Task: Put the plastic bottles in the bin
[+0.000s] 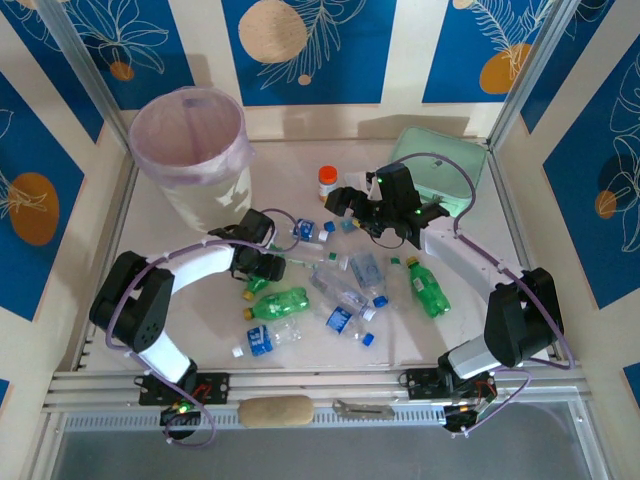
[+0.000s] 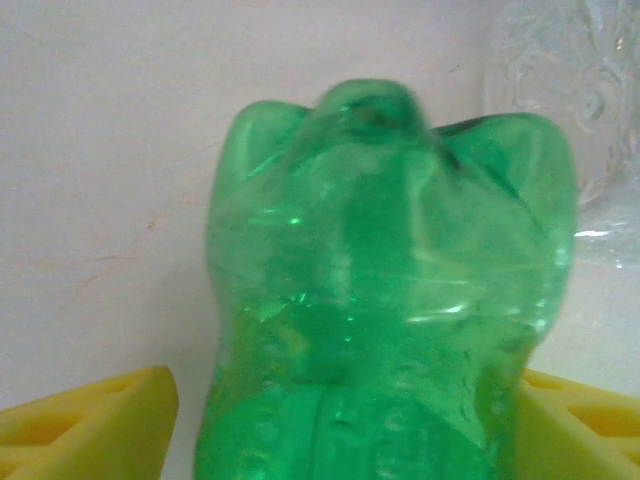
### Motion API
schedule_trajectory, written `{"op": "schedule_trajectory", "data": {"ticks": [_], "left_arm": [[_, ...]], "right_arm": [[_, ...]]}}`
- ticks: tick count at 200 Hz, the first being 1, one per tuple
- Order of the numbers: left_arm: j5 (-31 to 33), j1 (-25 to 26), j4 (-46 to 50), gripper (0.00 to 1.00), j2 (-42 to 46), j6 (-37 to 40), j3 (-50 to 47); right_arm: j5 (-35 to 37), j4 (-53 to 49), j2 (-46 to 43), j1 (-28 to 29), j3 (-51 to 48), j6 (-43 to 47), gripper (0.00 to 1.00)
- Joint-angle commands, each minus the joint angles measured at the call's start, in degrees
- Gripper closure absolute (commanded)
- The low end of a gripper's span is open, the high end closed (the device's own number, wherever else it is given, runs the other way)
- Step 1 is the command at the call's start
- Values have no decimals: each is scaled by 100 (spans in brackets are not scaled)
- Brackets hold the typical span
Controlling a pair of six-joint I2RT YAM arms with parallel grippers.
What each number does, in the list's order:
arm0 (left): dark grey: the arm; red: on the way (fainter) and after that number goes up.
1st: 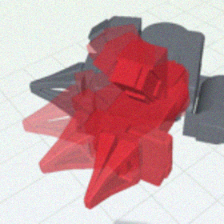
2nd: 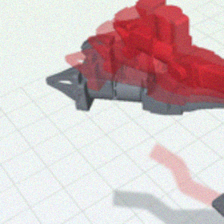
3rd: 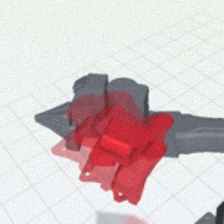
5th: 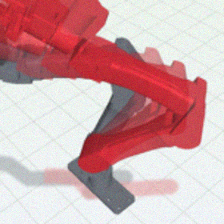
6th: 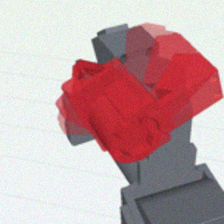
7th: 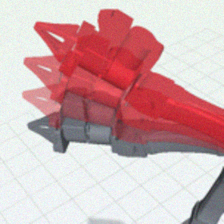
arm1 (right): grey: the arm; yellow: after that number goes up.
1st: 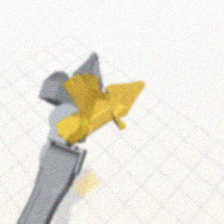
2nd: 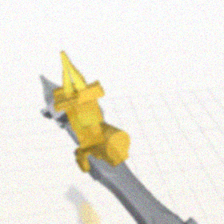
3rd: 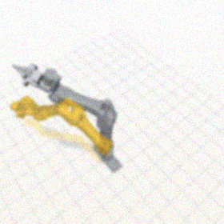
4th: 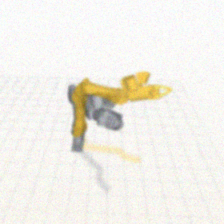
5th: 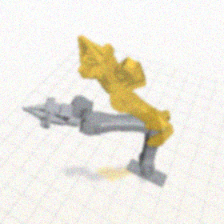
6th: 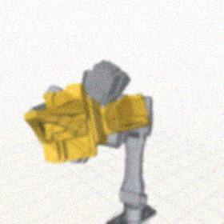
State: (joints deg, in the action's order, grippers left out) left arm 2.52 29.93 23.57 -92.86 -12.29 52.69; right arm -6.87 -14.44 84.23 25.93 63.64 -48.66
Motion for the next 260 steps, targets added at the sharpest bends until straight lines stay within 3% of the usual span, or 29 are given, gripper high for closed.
{"op": "schedule_trajectory", "data": {"ticks": [1,48,130,171,217,260], "left_arm": [[160,65,-60,27,49,85,77],[248,65,-164,41,248,80,-26],[416,64,-95,47,926,171,84],[276,57,-68,47,1302,284,629],[-106,52,-42,47,1261,460,1610],[-52,-29,-30,46,1212,941,2570]], "right_arm": [[-7,-75,-23,35,88,56,1],[-23,-77,14,17,136,75,1],[-36,-50,26,1,105,69,1],[-60,0,20,-36,88,75,1],[-64,72,-106,-79,-108,70,1],[-25,121,-298,-180,-368,76,1]]}}
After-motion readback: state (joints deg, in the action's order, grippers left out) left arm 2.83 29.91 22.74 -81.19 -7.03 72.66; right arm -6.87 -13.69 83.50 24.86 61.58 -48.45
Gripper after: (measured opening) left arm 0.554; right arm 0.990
